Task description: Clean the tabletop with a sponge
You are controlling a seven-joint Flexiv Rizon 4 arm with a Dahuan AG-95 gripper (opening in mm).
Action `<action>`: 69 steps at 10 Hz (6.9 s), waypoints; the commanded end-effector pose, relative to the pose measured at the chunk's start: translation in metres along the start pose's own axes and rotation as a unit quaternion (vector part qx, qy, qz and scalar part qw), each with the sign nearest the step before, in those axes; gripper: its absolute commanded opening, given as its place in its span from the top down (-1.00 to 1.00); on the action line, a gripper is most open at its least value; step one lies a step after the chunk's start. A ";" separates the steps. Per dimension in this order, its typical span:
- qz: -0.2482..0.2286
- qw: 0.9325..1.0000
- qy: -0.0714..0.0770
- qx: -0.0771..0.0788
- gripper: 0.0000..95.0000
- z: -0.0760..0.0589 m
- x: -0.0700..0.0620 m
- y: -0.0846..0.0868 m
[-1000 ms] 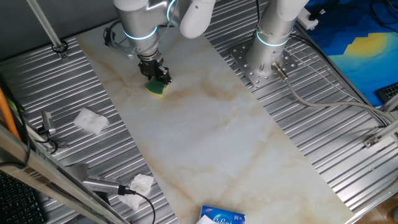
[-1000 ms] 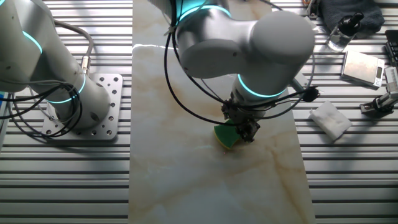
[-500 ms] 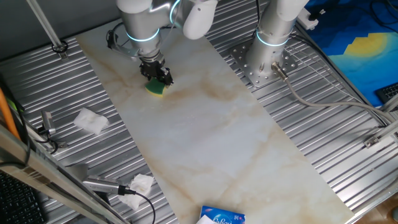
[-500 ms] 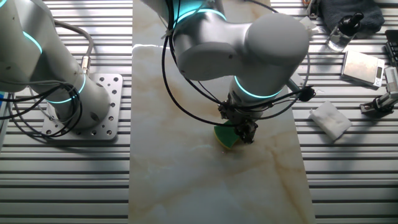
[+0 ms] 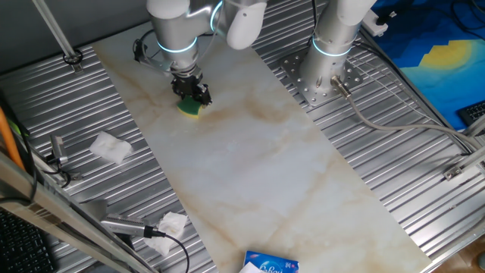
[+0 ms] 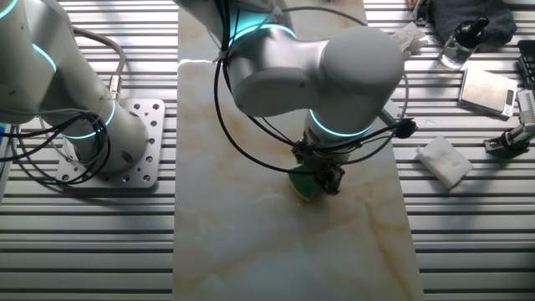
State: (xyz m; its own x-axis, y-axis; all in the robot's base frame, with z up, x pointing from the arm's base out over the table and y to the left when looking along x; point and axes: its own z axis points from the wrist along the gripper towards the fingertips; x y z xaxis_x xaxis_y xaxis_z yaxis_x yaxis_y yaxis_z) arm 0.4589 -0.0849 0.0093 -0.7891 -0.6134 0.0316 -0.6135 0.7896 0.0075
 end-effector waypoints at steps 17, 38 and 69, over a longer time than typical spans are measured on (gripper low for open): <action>0.010 1.000 0.004 0.004 0.60 0.003 -0.002 -0.001; -0.008 1.000 0.009 0.013 -0.20 -0.002 0.002 0.000; 0.032 0.999 0.020 0.030 0.20 0.000 -0.060 0.002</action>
State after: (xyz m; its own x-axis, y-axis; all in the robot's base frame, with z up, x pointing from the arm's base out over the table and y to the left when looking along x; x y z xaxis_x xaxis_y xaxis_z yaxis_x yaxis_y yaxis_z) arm 0.5058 -0.0446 0.0082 -0.8268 -0.5578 0.0729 -0.5619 0.8252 -0.0583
